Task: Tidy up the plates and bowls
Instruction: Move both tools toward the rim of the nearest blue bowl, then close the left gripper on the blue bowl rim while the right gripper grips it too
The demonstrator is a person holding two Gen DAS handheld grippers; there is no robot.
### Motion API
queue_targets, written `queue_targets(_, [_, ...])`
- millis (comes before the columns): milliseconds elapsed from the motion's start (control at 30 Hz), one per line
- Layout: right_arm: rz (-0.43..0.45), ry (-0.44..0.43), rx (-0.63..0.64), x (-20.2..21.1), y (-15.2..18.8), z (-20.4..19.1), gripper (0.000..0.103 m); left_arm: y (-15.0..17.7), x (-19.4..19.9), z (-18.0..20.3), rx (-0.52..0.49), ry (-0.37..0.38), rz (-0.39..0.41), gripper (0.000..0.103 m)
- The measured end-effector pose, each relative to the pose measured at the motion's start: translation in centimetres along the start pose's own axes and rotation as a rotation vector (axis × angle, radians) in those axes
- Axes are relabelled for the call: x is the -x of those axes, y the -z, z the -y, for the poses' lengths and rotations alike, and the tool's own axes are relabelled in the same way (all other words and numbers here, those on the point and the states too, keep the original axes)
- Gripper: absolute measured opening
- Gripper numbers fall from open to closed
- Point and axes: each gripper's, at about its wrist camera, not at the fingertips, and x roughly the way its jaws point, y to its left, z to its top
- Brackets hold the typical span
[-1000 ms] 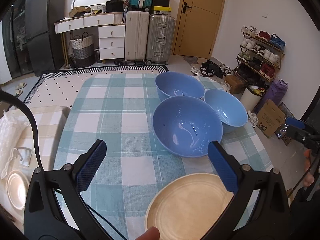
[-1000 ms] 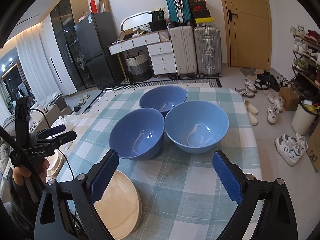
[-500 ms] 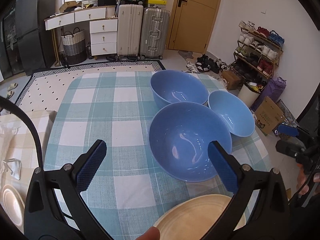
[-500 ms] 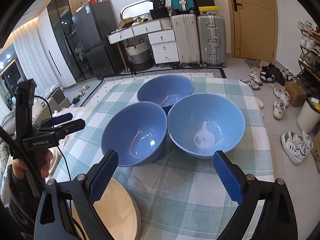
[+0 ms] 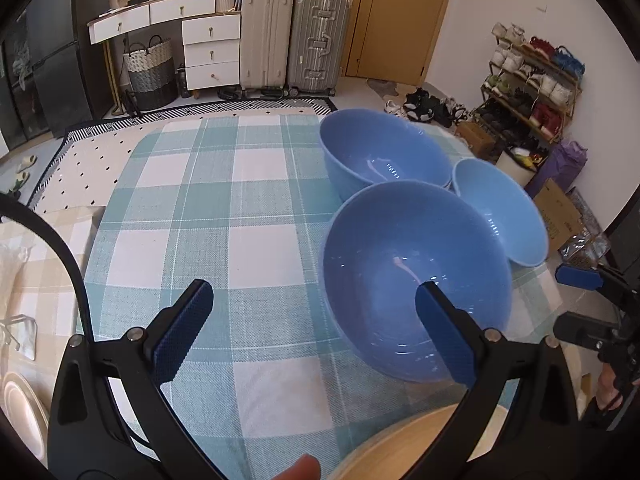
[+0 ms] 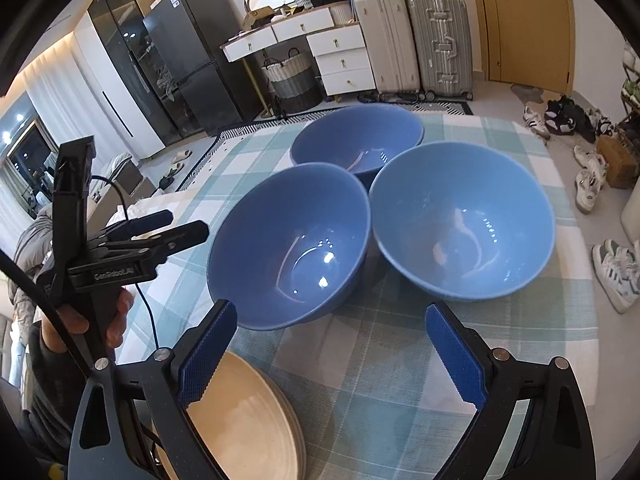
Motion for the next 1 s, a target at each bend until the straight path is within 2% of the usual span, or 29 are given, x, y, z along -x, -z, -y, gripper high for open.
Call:
queue_targets(400, [-0.069,-0.052,-0.024,-4.0,0.4,-0.8,0.097,-0.1,-4.0,-0.9,0.028,0.040,-0.055,0.101])
queue_targets(733, [-0.086,-0.063,-0.059,-6.5,-1.1,-0.7,0.094,-0.1,-5.1,-1.2,0.033,0.052,-0.063,0.100])
queue_targets(1000, [-0.120,-0.091,-0.080,-8.3,-1.5,0.0,0.079,-0.1,-6.2,-1.3,0.027,0.068,-0.086,0.093])
